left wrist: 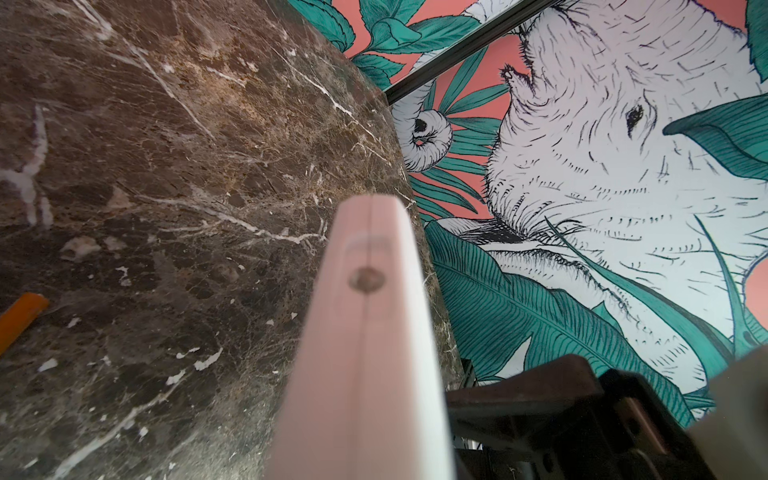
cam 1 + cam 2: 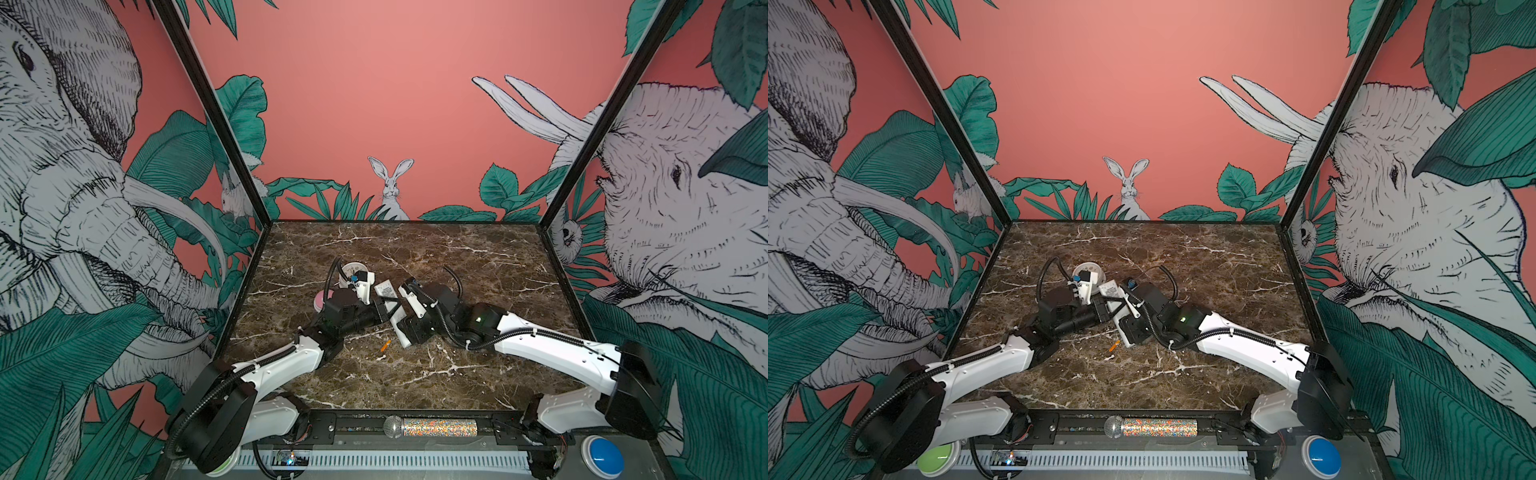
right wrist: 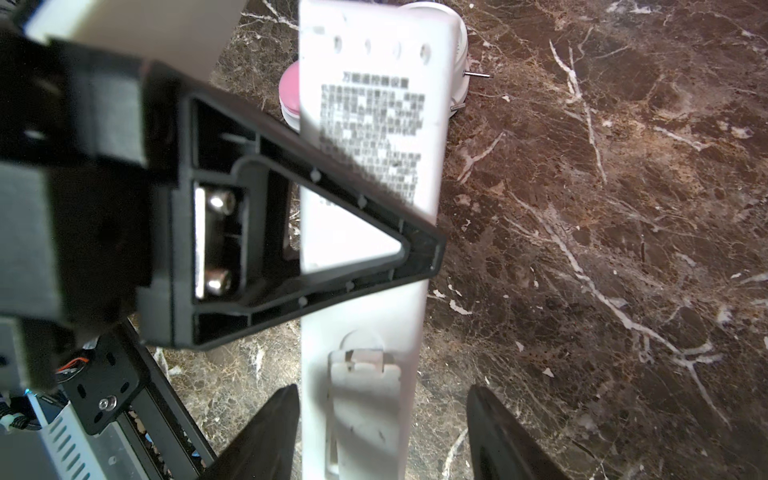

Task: Load the batteries into the remote control
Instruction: 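Move the right gripper back toward the battery cover end of the remote, then press the right gripper fingers on the battery cover and slide it along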

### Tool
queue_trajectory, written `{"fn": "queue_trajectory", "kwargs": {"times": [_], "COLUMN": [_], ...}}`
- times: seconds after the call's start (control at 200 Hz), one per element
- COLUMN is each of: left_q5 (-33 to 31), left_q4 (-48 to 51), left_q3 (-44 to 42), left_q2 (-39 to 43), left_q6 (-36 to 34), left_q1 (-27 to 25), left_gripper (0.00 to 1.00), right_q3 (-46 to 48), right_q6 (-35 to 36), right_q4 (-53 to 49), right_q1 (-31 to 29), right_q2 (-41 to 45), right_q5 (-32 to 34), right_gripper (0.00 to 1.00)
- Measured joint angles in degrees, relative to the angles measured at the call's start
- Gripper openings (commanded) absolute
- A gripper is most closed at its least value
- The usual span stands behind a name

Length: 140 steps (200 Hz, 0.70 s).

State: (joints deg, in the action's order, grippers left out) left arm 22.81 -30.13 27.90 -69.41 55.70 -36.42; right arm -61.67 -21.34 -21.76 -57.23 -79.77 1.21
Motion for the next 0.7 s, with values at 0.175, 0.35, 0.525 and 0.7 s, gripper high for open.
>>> {"fn": "queue_trajectory", "kwargs": {"times": [0.175,0.35,0.525,0.7], "left_q5": [0.0,0.0,0.0,-0.02], "left_q4": [-0.02,-0.02,-0.02,0.02], "left_q3": [-0.02,-0.07,-0.31,-0.33], "left_q2": [0.0,0.0,0.0,0.0], "left_q6": [0.02,0.02,0.02,0.02], "left_q1": [0.0,0.0,0.0,0.0], "left_gripper": [0.0,0.0,0.0,0.0], "right_q3": [0.0,0.0,0.0,0.02], "right_q6": [-0.37,-0.61,-0.81,-1.03], "right_q4": [0.13,0.35,0.48,0.87], "right_q1": [0.02,0.02,0.02,0.02], "right_q2": [-0.11,-0.52,-1.03,-1.46], "right_q5": [-0.13,-0.24,-0.57,-0.81], "right_gripper": [0.62,0.56,0.53,0.49]}}
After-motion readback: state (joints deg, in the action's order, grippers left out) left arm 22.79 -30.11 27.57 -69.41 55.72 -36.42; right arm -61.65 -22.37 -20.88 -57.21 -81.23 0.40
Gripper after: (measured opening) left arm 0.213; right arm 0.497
